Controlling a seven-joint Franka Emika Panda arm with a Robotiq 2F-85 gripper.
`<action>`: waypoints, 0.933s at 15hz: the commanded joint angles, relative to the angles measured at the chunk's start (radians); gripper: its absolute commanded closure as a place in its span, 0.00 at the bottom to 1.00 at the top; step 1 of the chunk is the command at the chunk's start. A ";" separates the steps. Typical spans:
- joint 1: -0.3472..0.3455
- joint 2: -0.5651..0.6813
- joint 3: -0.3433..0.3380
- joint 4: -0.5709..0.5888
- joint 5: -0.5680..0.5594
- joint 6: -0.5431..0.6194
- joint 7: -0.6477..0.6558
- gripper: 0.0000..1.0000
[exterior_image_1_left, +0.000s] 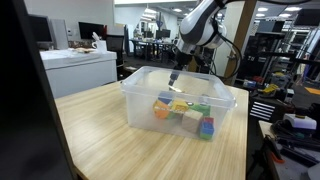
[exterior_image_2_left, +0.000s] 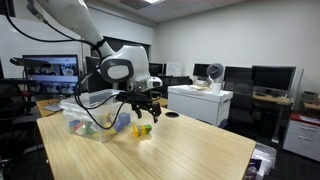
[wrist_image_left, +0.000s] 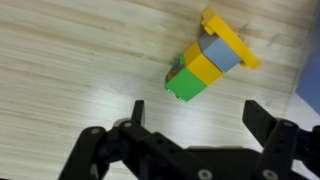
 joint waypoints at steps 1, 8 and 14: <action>-0.036 0.058 0.025 0.077 0.006 -0.008 0.086 0.00; -0.053 0.081 0.045 0.082 -0.038 -0.017 0.143 0.00; -0.051 0.065 0.034 0.044 -0.091 -0.041 0.137 0.00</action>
